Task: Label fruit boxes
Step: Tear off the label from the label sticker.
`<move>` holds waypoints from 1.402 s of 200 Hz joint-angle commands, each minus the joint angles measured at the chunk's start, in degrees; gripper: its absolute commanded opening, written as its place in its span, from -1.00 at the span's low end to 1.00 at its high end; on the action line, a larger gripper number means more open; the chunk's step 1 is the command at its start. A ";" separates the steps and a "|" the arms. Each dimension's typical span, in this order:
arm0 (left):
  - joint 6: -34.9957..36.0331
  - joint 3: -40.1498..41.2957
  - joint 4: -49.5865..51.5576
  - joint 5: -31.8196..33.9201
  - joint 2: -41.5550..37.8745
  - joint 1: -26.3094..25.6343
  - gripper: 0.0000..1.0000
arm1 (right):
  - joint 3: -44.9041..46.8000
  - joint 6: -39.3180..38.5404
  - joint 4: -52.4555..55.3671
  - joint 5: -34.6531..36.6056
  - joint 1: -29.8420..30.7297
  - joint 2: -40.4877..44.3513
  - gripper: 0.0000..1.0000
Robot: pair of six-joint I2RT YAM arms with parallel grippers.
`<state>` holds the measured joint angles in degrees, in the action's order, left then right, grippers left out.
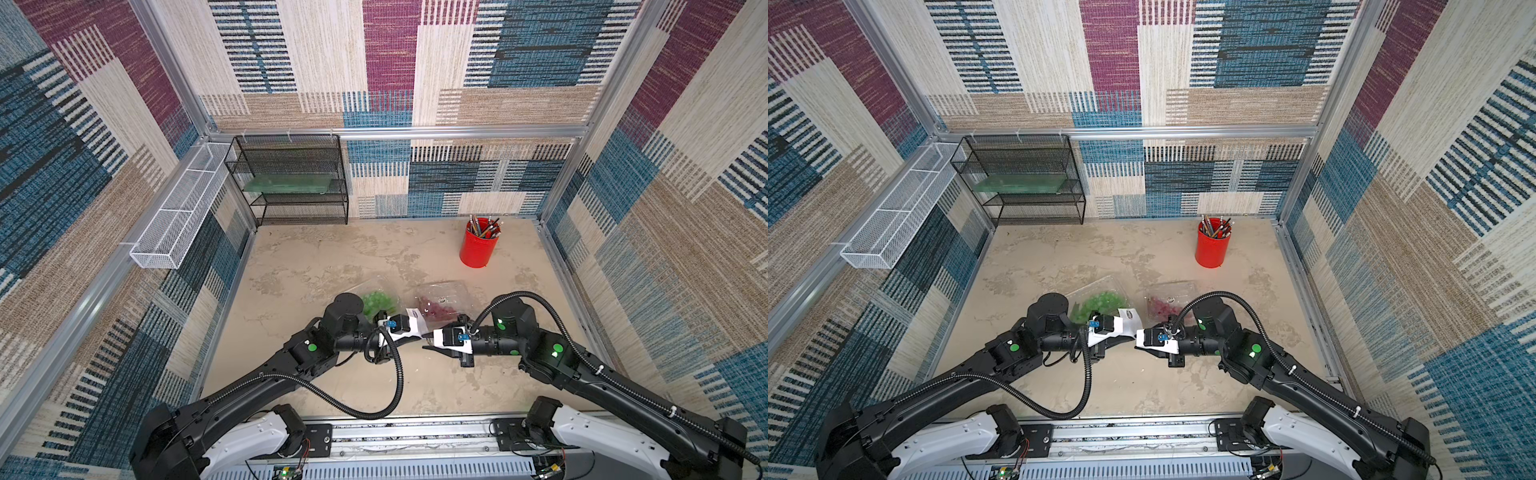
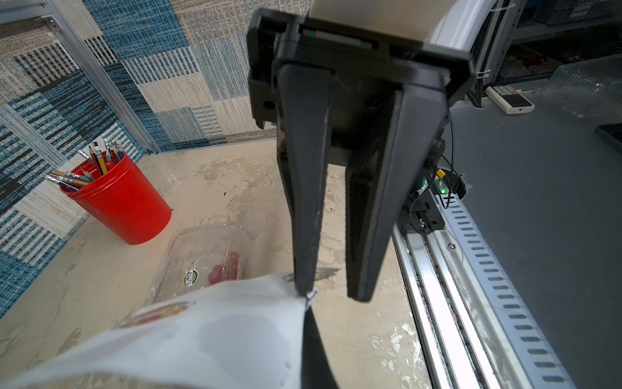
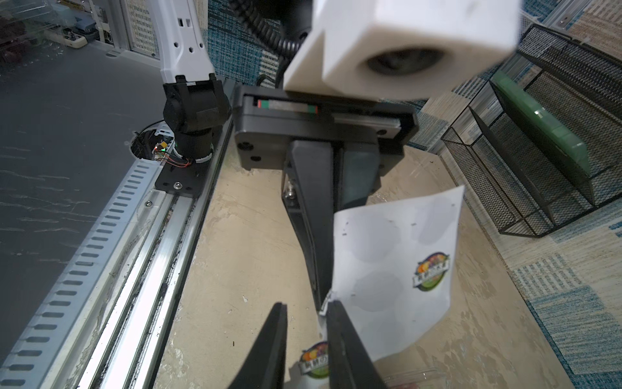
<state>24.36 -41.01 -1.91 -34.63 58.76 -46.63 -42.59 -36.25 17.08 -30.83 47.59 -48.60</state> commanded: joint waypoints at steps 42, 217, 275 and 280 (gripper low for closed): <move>0.55 -0.64 -0.02 0.40 0.14 -0.12 -1.00 | 0.19 0.60 -0.39 -1.81 0.09 0.63 -0.47; 0.27 -1.05 -0.02 0.18 0.94 -0.39 -1.00 | 0.15 3.97 -1.43 4.38 0.73 2.42 -0.39; 0.55 -1.26 -0.04 -0.07 1.00 -0.56 -1.00 | 0.17 3.26 -2.53 4.43 0.70 1.01 -0.38; 0.58 -1.26 -0.02 -0.14 1.04 -0.52 -1.00 | 0.28 3.28 -2.73 4.54 0.74 1.01 -0.38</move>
<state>24.34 -41.71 -1.91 -33.41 59.77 -47.09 -42.15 -32.86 16.53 -26.98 48.29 -47.59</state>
